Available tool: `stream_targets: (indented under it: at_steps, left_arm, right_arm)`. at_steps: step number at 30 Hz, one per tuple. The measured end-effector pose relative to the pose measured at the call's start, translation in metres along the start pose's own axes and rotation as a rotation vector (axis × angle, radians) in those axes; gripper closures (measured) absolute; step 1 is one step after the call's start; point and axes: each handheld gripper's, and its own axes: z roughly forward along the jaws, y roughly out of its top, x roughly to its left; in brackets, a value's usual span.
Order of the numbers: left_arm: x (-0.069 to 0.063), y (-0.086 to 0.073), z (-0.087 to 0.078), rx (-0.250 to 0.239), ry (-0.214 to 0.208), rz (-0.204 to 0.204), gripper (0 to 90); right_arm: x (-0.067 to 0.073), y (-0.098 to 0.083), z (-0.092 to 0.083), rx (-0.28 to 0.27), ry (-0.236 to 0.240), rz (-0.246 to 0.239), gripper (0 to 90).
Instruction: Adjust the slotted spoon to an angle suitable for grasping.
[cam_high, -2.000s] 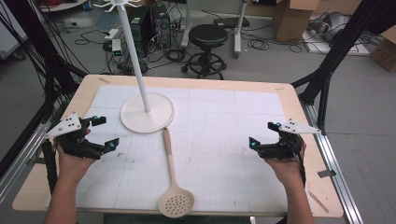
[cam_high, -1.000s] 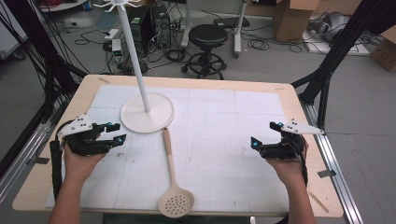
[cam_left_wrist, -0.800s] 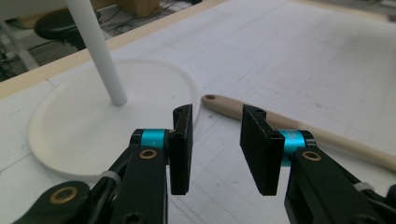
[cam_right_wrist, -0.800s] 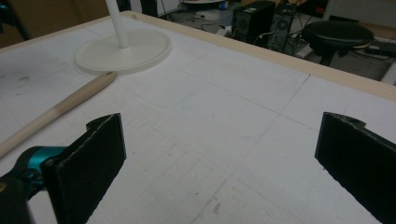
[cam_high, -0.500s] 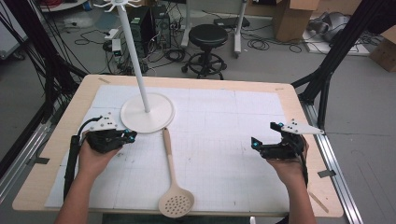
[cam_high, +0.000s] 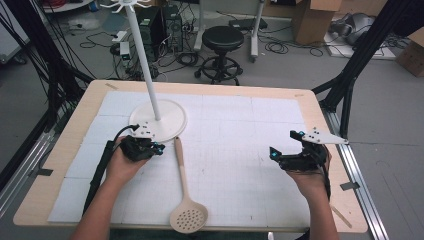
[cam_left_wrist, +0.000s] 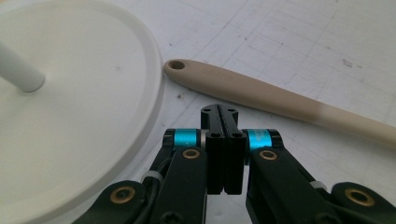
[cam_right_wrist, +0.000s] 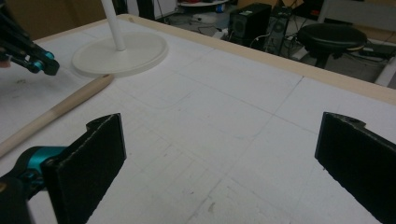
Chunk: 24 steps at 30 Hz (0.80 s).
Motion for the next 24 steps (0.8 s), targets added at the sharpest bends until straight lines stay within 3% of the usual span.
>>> stream_targets:
  at_steps: [4,14,24]
  left_arm:
    - [-0.004,0.005,0.015,0.035,-0.002,0.033,89.6]
    - [-0.005,0.01,0.037,0.089,0.011,0.042,89.7]
    - [-0.01,0.019,0.048,0.074,0.01,0.061,89.7]
  right_arm:
    - [0.0,0.001,-0.003,-0.01,-0.002,0.0,0.8]
    - [-0.001,0.002,-0.007,-0.021,-0.005,0.006,0.8]
    - [-0.001,0.003,-0.008,-0.023,-0.003,0.001,0.8]
